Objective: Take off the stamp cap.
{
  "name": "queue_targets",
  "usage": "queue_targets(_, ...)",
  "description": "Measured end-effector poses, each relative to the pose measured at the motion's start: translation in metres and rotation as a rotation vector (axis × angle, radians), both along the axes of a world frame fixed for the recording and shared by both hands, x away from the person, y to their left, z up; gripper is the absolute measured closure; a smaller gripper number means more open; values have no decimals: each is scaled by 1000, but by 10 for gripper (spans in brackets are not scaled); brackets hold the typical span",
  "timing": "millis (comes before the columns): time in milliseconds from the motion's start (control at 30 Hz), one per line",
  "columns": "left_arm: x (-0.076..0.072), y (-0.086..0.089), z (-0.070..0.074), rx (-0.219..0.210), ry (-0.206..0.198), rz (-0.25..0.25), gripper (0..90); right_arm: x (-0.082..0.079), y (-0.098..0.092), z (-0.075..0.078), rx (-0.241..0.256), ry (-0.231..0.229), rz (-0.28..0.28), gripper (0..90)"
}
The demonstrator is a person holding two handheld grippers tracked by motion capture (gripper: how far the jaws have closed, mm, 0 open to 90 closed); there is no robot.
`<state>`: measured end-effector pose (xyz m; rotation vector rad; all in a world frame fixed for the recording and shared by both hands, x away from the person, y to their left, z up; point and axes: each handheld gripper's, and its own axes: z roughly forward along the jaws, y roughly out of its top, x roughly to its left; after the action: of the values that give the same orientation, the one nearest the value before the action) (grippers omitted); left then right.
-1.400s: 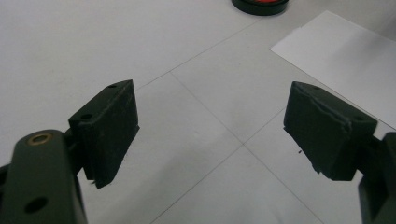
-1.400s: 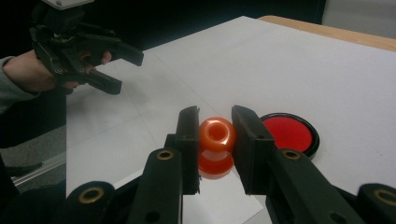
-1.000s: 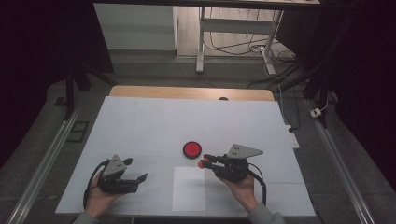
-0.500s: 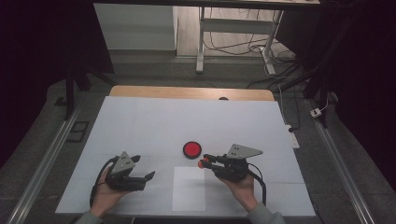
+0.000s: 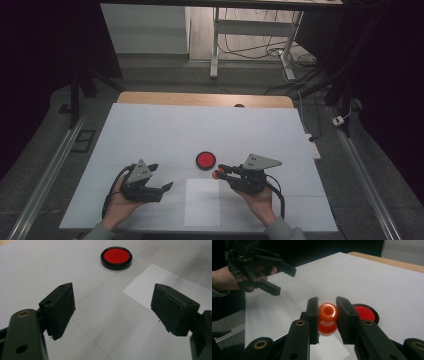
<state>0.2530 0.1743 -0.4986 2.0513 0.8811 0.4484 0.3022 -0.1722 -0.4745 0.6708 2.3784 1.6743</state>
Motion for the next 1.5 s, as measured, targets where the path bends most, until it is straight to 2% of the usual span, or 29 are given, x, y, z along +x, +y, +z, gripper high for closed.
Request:
queue_targets(700,17,-33,9,13,11,-68,197,1,0,-2,-10,0,-6,717)
queue_targets(1500,25,-70,12,22,27,-158,195,1,0,-1,-7,-1,-7,717)
